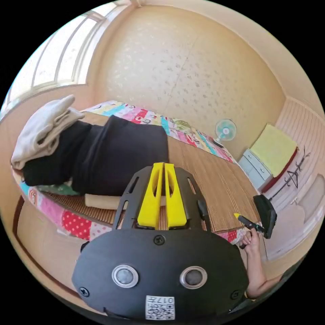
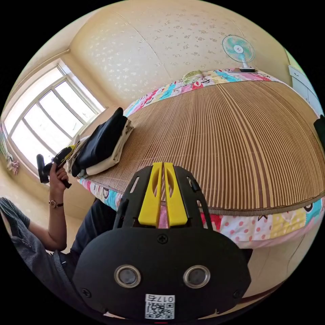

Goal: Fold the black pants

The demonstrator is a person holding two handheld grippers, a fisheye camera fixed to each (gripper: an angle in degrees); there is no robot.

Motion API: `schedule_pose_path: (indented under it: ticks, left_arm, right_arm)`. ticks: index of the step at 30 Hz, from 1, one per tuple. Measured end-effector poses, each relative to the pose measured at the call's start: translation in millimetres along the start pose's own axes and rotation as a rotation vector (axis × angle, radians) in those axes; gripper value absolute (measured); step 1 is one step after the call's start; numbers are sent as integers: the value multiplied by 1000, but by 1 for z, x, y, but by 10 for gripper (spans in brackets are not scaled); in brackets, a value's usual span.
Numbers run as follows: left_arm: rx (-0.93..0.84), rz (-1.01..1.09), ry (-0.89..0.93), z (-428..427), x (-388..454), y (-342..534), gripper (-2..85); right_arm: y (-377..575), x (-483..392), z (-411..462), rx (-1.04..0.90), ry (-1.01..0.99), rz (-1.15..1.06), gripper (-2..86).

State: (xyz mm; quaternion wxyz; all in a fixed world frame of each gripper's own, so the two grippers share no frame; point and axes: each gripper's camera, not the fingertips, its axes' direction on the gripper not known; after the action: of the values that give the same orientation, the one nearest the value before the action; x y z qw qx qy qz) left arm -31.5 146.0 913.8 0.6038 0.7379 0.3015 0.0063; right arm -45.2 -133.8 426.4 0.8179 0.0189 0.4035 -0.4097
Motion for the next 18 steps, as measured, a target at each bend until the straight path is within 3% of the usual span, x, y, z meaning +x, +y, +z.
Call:
schedule_pose_path:
  ticks: [2,4,8,10,12,14,18]
  left_arm:
    - [60,-145,-194,-26,-79,-6,79]
    - [78,-228,-264,-27,-130,-9,114]
    - [-167,-242,-176,63,-197,-28,120]
    - [-203,-244,-238,82,-199,-38,91]
    - [-131,-194,-136,70,-186,-57,56]
    - [-28,-200,187,59,-170,-92,50]
    - [-102,-48,442,119,-104,-135,49]
  right_arm:
    - [15,-2,-8,-14,-26,8,4]
    - [27,-6,-13,-29,-39,8,4]
    - [49,-15,-15,-62,-83,17,3]
    - [58,-19,-17,-68,-111,28,3]
    - [72,-26,-24,-65,-135,33,3]
    - [82,-32,-30,-60,-128,33,3]
    - [103,-40,-48,-28,-125,70,3]
